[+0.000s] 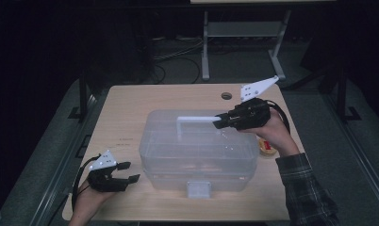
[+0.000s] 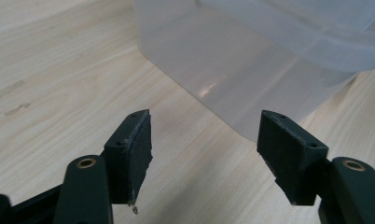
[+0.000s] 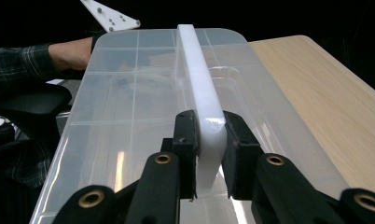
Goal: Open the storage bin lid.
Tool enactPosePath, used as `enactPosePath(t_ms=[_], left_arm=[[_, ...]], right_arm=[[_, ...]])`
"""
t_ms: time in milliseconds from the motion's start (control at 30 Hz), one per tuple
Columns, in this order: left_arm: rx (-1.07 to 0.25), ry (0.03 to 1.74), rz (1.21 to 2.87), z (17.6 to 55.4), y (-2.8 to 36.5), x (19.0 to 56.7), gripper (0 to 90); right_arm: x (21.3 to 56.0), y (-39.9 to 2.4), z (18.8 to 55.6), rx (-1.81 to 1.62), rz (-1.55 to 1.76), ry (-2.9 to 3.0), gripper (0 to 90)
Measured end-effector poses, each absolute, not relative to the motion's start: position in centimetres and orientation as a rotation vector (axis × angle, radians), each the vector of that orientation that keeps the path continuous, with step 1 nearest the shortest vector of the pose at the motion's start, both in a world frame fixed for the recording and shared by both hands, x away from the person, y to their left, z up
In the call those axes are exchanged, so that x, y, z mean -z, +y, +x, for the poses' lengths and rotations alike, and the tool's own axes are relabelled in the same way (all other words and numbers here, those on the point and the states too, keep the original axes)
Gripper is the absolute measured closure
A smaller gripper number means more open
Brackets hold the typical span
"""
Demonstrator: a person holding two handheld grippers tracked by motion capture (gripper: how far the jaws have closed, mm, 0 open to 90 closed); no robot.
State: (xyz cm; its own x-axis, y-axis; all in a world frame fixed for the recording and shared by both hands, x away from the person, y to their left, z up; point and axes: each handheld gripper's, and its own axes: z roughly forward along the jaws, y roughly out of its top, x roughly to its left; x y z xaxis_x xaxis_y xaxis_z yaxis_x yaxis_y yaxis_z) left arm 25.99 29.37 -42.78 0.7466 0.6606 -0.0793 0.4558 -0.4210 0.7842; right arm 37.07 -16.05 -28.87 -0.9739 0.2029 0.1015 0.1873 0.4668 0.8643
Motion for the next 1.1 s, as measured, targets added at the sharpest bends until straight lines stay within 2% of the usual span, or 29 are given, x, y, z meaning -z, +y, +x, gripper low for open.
enactPosePath(t_ms=[200,433,633,733,1100], left_arm=[[-0.339,0.804,2.029,25.4,29.8,41.3,47.0],[-0.344,0.730,1.943,24.2,29.9,39.1,68.6],[-0.314,0.653,1.951,23.6,29.2,38.1,85.8],[-0.298,0.621,1.955,23.4,28.7,38.0,89.5],[-0.261,0.590,1.955,23.6,26.5,38.3,89.6]], right_arm=[[28.6,-16.0,37.3,-1.572,0.365,2.684,76.8],[28.2,-16.0,37.6,-1.566,0.388,2.690,76.6],[28.0,-16.0,38.0,-1.580,0.396,2.688,76.6],[27.9,-16.0,38.1,-1.583,0.401,2.686,76.6],[27.7,-16.1,38.3,-1.580,0.411,2.688,76.6]])
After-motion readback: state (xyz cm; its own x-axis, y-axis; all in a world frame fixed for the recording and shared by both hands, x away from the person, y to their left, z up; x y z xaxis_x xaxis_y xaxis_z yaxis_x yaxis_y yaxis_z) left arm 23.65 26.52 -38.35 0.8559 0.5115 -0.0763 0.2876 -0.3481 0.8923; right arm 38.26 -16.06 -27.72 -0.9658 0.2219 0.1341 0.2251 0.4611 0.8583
